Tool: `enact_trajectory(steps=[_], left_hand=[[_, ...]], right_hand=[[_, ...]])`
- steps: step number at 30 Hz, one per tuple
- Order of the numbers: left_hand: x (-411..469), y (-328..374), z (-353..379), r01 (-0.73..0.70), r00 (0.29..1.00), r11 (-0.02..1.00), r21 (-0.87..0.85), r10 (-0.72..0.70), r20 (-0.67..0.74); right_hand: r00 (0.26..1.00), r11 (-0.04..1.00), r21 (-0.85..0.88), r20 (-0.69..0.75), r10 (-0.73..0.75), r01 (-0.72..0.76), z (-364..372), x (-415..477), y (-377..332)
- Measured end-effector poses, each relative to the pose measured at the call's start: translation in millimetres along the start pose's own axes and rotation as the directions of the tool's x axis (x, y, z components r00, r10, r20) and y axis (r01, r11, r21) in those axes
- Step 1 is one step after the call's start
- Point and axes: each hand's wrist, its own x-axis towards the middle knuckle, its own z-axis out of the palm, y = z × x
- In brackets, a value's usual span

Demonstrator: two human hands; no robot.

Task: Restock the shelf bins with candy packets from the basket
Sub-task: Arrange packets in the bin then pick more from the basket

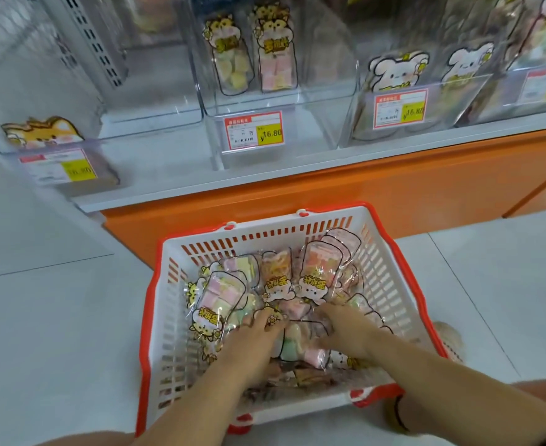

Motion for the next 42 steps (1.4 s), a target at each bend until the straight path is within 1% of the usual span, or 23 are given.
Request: enact_trajectory(steps=[3,5,7,8,9,11,13,14,15,16,17,18,19,21,23,25,26,28,30,33,35,38,42], left_hand=[[1.7,-1.5,3.4,-0.007,1.000,0.999,-0.053,0.006,-0.016],[1.0,-0.7,2.7,-0.003,0.998,0.991,-0.137,-0.005,-0.057],[3.6,1.6,-4.3,0.029,0.995,0.936,-0.352,-0.059,-0.075],[6.1,3.0,-9.6,0.051,0.994,0.875,-0.481,-0.093,-0.065],[8.4,4.2,-16.2,0.064,0.990,0.791,-0.609,-0.128,-0.062],[12.4,8.0,-31.3,0.098,0.965,0.556,-0.825,-0.256,-0.057],[8.4,14.0,-51.3,0.147,0.919,0.225,-0.963,-0.392,0.048],[6.7,15.7,-58.6,0.159,0.904,0.016,-0.987,-0.405,0.139],[2.8,17.6,-66.9,0.148,0.906,-0.193,-0.970,-0.366,0.211],[0.0,17.8,-73.1,0.130,0.915,-0.358,-0.925,-0.317,0.252],[-3.7,17.7,-80.0,0.091,0.928,-0.460,-0.883,-0.281,0.243],[-6.3,15.3,-83.6,0.032,0.934,-0.498,-0.867,-0.294,0.203],[-7.9,10.2,-85.7,-0.028,0.927,-0.504,-0.863,-0.336,0.166],[-14.2,-6.2,-90.5,-0.132,0.882,-0.451,-0.883,-0.460,0.104],[-24.6,-29.7,-92.8,-0.168,0.808,-0.287,-0.943,-0.588,0.035],[-36.6,-55.0,-90.5,-0.094,0.687,-0.032,-0.995,-0.725,-0.042],[-41.9,-67.6,-87.3,-0.058,0.630,0.067,-0.996,-0.771,-0.088],[-51.9,-85.8,-83.7,-0.078,0.555,0.154,-0.985,-0.814,-0.171],[-57.9,-94.0,-80.9,-0.066,0.533,0.167,-0.984,-0.828,-0.176],[-62.0,-98.3,-77.4,-0.070,0.559,0.162,-0.984,-0.811,-0.173],[-62.1,-101.7,-77.3,-0.106,0.575,0.153,-0.983,-0.796,-0.186],[-62.1,-109.3,-77.9,-0.160,0.584,0.118,-0.980,-0.789,-0.190],[-63.9,-119.6,-73.8,-0.145,0.607,0.098,-0.985,-0.777,-0.166]], right_hand=[[1.000,1.000,-0.004,-0.017,-0.021,0.021,-1.9,-1.0,-6.4],[0.999,0.997,0.068,-0.030,-0.036,0.038,-7.4,-3.9,-7.8],[0.998,0.976,0.211,-0.051,-0.036,0.046,-19.7,-9.4,-10.3],[0.997,0.960,0.276,-0.073,-0.030,0.049,-26.4,-12.0,-11.1],[0.995,0.939,0.341,-0.100,-0.014,0.048,-33.8,-15.6,-12.8],[0.983,0.859,0.507,-0.185,0.023,0.075,-45.4,-22.3,-16.3],[0.961,0.739,0.664,-0.263,0.086,0.116,-54.1,-30.1,-24.7],[0.950,0.675,0.723,-0.293,0.109,0.146,-57.4,-34.6,-32.9],[0.942,0.607,0.775,-0.312,0.127,0.175,-59.4,-38.5,-42.7],[0.937,0.545,0.814,-0.321,0.136,0.200,-59.9,-41.5,-54.1],[0.938,0.494,0.840,-0.324,0.122,0.226,-58.2,-41.8,-64.3],[0.946,0.450,0.861,-0.310,0.095,0.237,-55.9,-41.2,-74.1],[0.956,0.416,0.878,-0.285,0.062,0.235,-53.8,-39.9,-81.9],[0.973,0.367,0.906,-0.230,0.012,0.210,-52.5,-34.7,-91.6],[0.980,0.407,0.896,-0.199,0.007,0.179,-53.6,-25.9,-96.9],[0.981,0.532,0.834,-0.191,0.031,0.145,-54.6,-14.7,-102.1],[0.980,0.640,0.757,-0.196,0.028,0.133,-54.2,-7.3,-105.7],[0.975,0.885,0.439,-0.214,-0.067,0.157,-52.7,12.3,-113.8],[0.966,0.968,0.136,-0.181,-0.184,0.210,-51.0,32.7,-126.4],[0.964,0.965,-0.121,-0.098,-0.245,0.233,-44.8,65.6,-147.8],[0.965,0.959,-0.151,-0.069,-0.253,0.240,-38.7,86.8,-159.3],[0.981,0.982,-0.004,-0.042,-0.189,0.189,-26.9,109.5,-168.1],[0.983,0.986,-0.043,-0.088,-0.161,0.158,-17.7,120.2,-171.9]])
